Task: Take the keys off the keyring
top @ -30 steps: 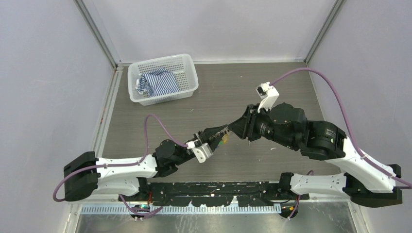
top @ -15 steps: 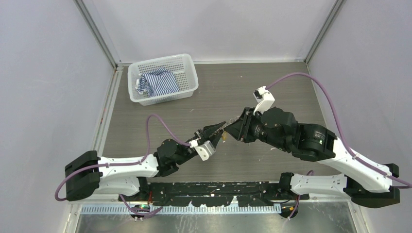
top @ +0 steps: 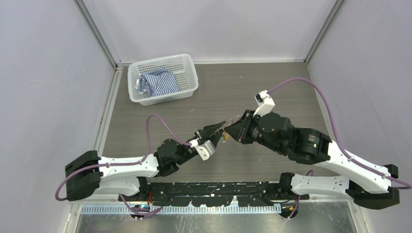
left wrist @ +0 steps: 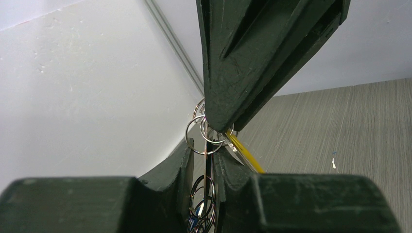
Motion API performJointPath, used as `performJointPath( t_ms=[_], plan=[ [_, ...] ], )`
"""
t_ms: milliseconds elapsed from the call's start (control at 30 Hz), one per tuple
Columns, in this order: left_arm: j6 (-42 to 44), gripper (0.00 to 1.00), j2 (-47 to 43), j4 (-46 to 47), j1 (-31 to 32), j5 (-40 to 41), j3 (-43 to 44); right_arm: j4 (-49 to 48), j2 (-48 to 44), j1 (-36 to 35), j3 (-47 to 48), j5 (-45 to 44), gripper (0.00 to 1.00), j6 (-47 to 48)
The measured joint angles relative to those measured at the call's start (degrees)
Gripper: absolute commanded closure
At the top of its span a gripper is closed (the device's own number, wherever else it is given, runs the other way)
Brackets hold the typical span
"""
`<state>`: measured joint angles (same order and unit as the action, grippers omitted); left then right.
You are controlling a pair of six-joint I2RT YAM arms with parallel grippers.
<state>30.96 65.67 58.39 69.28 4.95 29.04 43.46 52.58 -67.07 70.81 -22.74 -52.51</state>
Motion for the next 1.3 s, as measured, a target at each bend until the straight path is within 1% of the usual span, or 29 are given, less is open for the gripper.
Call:
performJointPath(
  t_ms=[100,133,333,500,700,867,900,933,1000,1067,1133,1300],
  plan=[
    [0.0,1.00,0.0,0.0,0.0,0.0,0.0,-0.5,-0.1,0.0,-0.2,-0.3,0.98,-0.1],
    [0.0,1.00,0.0,0.0,0.0,0.1,0.0,-0.6,-0.1,0.0,-0.2,-0.3,0.99,-0.1],
    [0.0,1.00,0.0,0.0,0.0,-0.2,0.0,0.8,0.4,-0.1,0.8,-0.2,0.99,1.1],
    [0.0,1.00,-0.1,0.0,0.0,-2.3,0.0,4.4,2.6,-0.1,5.2,2.0,0.99,5.7],
    [-0.1,1.00,-1.9,-0.1,-0.1,-7.0,0.0,6.7,5.2,0.6,10.1,10.6,0.99,13.1],
    [-0.2,1.00,-4.1,-1.4,-0.1,-9.5,0.0,7.3,6.2,4.8,12.1,20.8,0.99,16.2],
    [-0.2,1.00,-4.3,-1.7,0.0,-9.8,0.0,7.7,6.5,5.6,12.6,22.6,0.98,16.6],
    [-0.2,1.00,-4.5,-1.8,0.0,-10.0,0.0,8.1,6.9,6.3,13.0,23.9,0.94,16.8],
    [-0.2,1.00,-4.7,-2.6,0.0,-10.1,0.0,9.4,8.2,7.5,14.3,26.1,0.79,17.4],
    [-0.2,1.00,-4.8,-3.0,0.0,-10.2,0.0,10.2,9.1,8.0,15.0,26.7,0.69,17.9],
    [0.0,1.00,-4.8,-3.2,0.3,-9.9,0.0,10.6,9.7,8.3,15.1,27.0,0.66,17.9],
    [1.4,1.00,-4.6,-3.7,0.9,-7.3,0.0,10.4,9.1,8.4,14.8,25.9,0.62,16.3]
  ],
)
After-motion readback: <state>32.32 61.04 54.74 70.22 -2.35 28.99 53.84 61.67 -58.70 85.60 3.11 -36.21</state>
